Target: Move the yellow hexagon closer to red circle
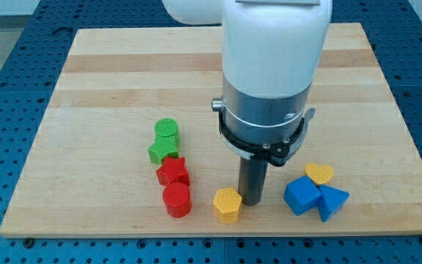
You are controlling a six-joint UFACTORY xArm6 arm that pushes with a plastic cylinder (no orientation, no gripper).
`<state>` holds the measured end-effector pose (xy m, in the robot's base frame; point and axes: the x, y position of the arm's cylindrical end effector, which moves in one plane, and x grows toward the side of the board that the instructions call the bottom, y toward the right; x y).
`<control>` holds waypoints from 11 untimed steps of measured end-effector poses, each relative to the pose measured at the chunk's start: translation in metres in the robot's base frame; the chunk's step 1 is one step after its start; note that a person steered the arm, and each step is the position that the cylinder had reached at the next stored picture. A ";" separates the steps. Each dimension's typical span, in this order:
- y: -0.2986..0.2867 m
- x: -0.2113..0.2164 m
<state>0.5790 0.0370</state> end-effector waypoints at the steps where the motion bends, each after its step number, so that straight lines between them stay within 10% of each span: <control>1: -0.004 0.000; 11: -0.006 0.020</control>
<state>0.5992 0.0312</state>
